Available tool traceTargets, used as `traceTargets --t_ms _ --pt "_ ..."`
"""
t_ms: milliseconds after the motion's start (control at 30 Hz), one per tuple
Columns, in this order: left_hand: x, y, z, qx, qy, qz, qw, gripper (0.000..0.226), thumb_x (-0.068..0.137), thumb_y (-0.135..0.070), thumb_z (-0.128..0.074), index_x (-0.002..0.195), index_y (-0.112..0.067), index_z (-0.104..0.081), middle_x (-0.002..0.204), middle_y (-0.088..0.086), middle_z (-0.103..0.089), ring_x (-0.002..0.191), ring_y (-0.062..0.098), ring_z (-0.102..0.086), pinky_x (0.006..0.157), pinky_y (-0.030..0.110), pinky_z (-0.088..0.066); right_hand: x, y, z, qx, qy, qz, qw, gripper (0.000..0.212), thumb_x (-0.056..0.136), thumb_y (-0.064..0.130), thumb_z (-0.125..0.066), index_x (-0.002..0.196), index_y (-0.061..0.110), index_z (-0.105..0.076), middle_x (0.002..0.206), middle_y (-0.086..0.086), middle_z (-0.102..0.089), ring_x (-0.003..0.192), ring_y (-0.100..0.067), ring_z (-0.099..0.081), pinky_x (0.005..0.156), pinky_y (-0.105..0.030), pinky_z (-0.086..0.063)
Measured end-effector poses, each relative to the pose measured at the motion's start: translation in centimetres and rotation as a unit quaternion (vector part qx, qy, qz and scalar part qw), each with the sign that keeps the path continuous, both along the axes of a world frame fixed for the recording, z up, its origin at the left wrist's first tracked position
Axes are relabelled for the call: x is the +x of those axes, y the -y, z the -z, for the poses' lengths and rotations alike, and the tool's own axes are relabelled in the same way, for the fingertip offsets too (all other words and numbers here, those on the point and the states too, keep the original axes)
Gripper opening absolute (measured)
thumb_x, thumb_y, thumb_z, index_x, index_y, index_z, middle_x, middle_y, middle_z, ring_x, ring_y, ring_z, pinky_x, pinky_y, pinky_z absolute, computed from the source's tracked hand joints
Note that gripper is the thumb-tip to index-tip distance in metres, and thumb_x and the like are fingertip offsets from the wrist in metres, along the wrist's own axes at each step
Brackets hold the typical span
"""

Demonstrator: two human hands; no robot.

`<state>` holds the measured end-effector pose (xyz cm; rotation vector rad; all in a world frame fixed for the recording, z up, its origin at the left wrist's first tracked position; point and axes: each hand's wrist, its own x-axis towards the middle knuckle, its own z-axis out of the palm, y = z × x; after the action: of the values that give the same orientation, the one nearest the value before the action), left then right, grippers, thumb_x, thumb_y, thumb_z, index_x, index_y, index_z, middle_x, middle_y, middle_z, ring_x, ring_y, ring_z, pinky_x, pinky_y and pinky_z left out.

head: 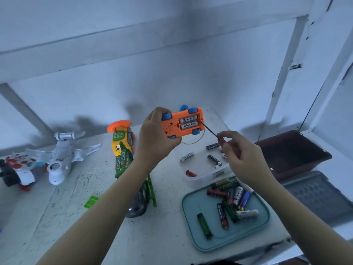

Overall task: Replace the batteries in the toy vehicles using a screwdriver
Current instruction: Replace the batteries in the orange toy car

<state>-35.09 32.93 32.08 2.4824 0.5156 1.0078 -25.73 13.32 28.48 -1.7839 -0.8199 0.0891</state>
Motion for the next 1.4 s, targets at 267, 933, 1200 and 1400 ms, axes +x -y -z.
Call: traceTargets --t_ms 267,933,1200,1400 --pt "0.6 -0.2 -0.2 0.021 -0.02 0.01 1.0 0.053 0.061 -0.009 -0.082 0.105 -0.013 -0.053 0.096 -0.008 -0.05 0.088 0.017 -0.054 0.065 0.019 -0.045 1.2 -0.5 0.3 0.018 -0.035 -0.021 0.999 0.026 0.096 0.01 -0.051 0.102 0.033 -0.061 0.07 -0.006 -0.064 0.054 -0.022 -0.047 0.052 -0.022 -0.04" --pt "3.1 0.4 0.4 0.051 -0.038 -0.03 0.998 0.053 0.06 -0.018 -0.083 0.104 -0.014 -0.054 0.095 -0.01 -0.049 0.089 0.016 -0.049 0.064 0.016 -0.036 2.1 -1.1 -0.9 -0.017 0.022 -0.075 0.997 0.024 0.094 0.004 -0.051 0.109 0.019 -0.064 0.061 0.006 -0.055 0.043 -0.005 -0.039 0.046 -0.01 -0.031" --pt "4.0 1.7 0.6 0.151 -0.037 -0.069 0.985 0.052 0.053 -0.016 -0.082 0.098 -0.01 -0.056 0.092 0.002 -0.059 0.083 0.015 -0.041 0.059 0.025 -0.032 -0.5 -3.2 -1.0 -0.052 0.004 -0.096 0.994 0.016 0.094 0.014 -0.052 0.101 0.022 -0.04 0.066 -0.003 -0.057 0.052 -0.007 -0.047 0.053 -0.024 -0.039" --pt "3.9 0.8 1.5 0.243 -0.066 -0.061 0.966 0.057 0.042 -0.008 -0.086 0.093 -0.008 -0.058 0.088 0.006 -0.061 0.079 0.027 -0.058 0.052 0.021 -0.035 -1.5 -3.6 -0.8 -0.047 -0.106 -0.067 0.991 0.008 0.094 0.013 -0.047 0.099 0.018 -0.042 0.079 -0.016 -0.063 0.043 -0.01 -0.041 0.048 -0.029 -0.04"
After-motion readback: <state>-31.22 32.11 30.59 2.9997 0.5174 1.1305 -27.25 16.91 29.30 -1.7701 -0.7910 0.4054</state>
